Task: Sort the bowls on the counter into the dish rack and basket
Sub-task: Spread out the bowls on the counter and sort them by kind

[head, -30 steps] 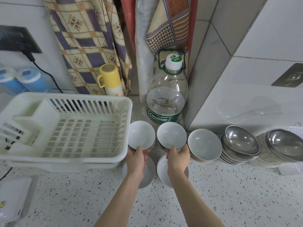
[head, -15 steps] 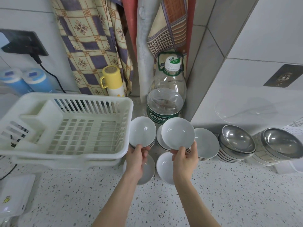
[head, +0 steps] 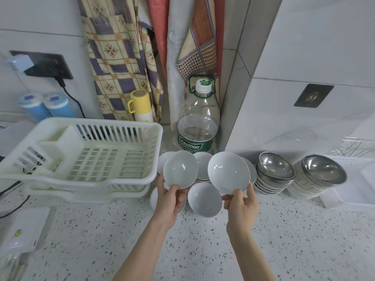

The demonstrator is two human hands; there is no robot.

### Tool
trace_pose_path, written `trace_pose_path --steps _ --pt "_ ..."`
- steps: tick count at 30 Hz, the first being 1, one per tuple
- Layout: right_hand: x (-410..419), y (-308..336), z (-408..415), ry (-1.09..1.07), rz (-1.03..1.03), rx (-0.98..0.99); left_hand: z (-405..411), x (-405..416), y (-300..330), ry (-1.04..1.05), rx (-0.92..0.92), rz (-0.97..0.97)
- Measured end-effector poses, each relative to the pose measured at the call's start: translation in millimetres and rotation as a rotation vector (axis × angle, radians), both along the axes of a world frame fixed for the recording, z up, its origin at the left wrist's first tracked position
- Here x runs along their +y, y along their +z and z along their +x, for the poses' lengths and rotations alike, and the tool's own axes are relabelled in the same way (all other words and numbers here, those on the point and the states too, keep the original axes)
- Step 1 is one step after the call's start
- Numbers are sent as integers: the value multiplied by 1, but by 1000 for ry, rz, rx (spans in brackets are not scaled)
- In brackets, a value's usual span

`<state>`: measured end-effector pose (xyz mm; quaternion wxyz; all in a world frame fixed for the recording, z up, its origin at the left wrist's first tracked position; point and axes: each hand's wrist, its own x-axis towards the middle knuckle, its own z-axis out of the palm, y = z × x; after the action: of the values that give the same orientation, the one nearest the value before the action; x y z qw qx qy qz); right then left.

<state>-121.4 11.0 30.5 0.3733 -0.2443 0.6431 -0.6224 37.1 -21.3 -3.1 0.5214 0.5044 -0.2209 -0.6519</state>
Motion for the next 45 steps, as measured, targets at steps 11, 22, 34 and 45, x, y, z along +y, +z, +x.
trace_pose_path --steps 11,22,34,45 --pt "80 -9 -16 65 113 -45 -2 106 -4 29 -21 73" --pt "151 -34 -7 201 283 -82 24 197 -20 217 -79 194" --pt "137 -43 81 364 323 -92 118 177 -18 395 -226 176" --pt "96 -62 205 382 361 -88 224 133 -35 152 -377 225"
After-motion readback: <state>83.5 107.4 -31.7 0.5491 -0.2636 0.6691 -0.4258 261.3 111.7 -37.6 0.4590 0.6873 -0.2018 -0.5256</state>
